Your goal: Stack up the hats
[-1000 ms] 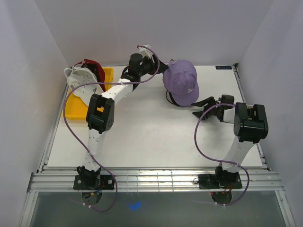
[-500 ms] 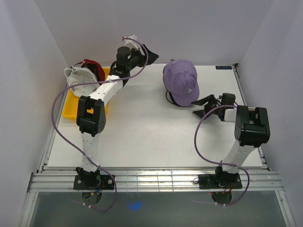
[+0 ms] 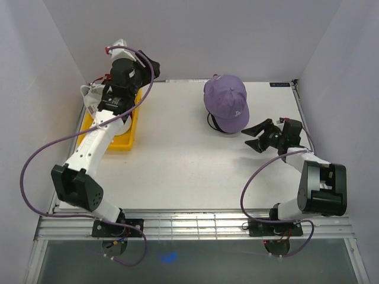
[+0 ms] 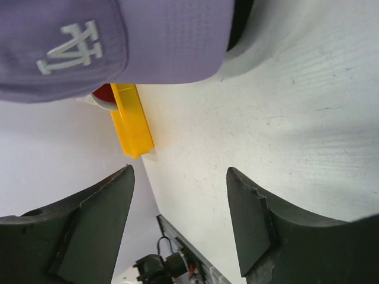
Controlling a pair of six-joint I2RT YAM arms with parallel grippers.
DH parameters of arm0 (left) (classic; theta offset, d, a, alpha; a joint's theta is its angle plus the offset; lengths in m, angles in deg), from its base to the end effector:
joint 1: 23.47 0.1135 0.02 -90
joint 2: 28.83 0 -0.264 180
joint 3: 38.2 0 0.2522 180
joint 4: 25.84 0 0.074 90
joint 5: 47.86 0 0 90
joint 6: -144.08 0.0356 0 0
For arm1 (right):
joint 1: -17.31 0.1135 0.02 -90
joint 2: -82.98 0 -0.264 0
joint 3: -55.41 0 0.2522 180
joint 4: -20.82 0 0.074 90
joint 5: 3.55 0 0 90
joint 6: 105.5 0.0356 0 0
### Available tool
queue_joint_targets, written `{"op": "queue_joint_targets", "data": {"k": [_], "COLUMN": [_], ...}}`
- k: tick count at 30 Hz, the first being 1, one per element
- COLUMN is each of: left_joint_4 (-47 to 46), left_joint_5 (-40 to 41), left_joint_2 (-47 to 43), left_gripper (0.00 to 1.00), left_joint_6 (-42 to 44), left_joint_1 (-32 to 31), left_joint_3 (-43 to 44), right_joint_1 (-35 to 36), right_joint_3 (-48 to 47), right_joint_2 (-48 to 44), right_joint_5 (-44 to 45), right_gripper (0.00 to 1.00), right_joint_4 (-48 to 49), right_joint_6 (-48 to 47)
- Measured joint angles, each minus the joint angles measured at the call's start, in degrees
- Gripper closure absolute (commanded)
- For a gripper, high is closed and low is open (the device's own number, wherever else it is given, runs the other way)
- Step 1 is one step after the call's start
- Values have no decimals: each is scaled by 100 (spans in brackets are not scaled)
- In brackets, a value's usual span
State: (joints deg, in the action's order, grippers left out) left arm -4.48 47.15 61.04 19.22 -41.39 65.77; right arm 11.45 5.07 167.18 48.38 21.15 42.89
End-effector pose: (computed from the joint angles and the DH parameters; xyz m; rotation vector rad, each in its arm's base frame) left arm 0.3555 -0.1117 0.4251 -0.3214 1.7050 -0.6107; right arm 0.2885 -0.0075 0.1793 0.8397 2.1177 1.2253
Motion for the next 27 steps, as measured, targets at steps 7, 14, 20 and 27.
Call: {"op": "queue_joint_targets", "data": {"k": [7, 14, 20, 27], "left_joint_4": [1797, 2898, 3335, 3338], "left_joint_5": [2575, 3163, 3047, 2815], "left_joint_2": [-791, 251, 1290, 1934], "left_gripper": [31, 37, 38, 38], "left_joint_6": [-223, -682, -1029, -997], "left_joint_1": [262, 800, 1248, 1453], "left_joint_3": [-122, 15, 378, 1084], "right_joint_1": [107, 229, 232, 232], "right_joint_3": [-11, -240, -251, -249], "right_joint_2": [-868, -1025, -1185, -1228], "right_joint_5": [70, 74, 50, 39], "right_gripper": [30, 31, 31, 31], "right_joint_4": [-649, -1228, -1484, -1707], "right_joint_6": [-809, -1272, -1440, -1609]}}
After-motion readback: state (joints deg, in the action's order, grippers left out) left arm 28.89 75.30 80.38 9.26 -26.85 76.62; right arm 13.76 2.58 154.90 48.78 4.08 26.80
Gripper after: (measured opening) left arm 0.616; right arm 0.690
